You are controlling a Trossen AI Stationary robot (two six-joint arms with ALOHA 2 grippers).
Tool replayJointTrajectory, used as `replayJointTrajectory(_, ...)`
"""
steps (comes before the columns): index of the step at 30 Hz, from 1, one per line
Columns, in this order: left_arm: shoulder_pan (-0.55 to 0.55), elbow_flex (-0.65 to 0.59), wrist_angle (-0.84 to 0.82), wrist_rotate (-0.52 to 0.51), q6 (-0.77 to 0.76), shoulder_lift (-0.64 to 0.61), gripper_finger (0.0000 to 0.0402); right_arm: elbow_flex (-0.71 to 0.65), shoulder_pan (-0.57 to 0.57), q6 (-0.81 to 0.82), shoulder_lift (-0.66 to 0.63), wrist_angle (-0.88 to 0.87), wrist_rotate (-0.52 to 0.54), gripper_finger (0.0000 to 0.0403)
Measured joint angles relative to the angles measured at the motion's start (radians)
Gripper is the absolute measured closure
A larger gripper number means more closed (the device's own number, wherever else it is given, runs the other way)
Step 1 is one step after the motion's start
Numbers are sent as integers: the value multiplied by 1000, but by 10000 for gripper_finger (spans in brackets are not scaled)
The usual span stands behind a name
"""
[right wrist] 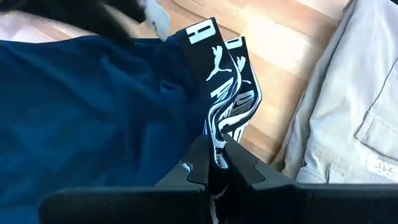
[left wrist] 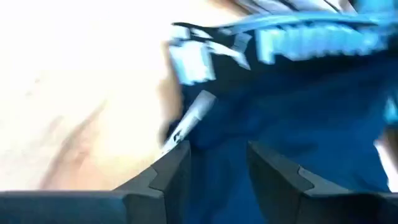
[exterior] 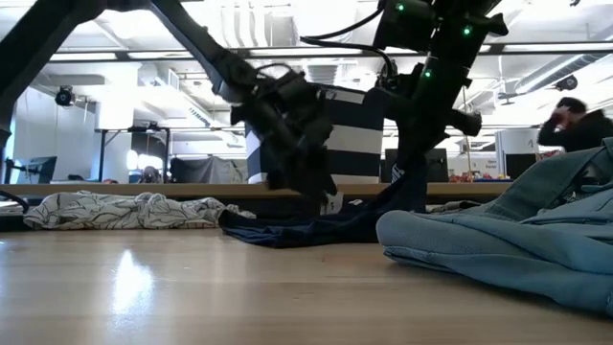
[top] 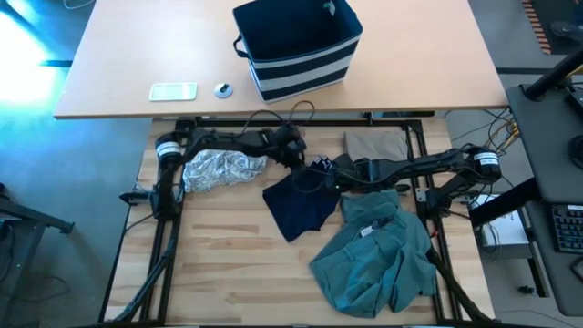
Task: Fold Laundry from Bin
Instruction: Fold the blue boxer
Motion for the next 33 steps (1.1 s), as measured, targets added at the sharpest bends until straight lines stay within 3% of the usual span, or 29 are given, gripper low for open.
replayJointTrajectory(7, 18, 4, 18, 35, 0, 80, 278, 0, 0, -10, 0, 2, 1, 390)
replayJointTrajectory(13, 16, 19, 4, -75, 43, 91, 287, 0, -7, -10, -1, -13, -7, 381)
replayJointTrajectory(16, 16, 36, -48, -118, 32, 85, 298, 0, -35, -1, -9, -57, -112, 343)
replayJointTrajectory(23, 22, 107, -307, -360, 80, 59, 321, 0, -123, 14, -48, -122, -334, 214)
replayJointTrajectory(26, 23, 118, -367, -433, 80, 22, 323, 2, -183, -50, -49, -107, -403, 168)
replayJointTrajectory(30, 15, 100, -387, -405, 54, -53, 324, 39, -256, -178, -31, -99, -422, 127)
replayJointTrajectory(33, -17, 66, -335, -283, 58, -110, 324, 77, -311, -250, -17, -101, -423, 119)
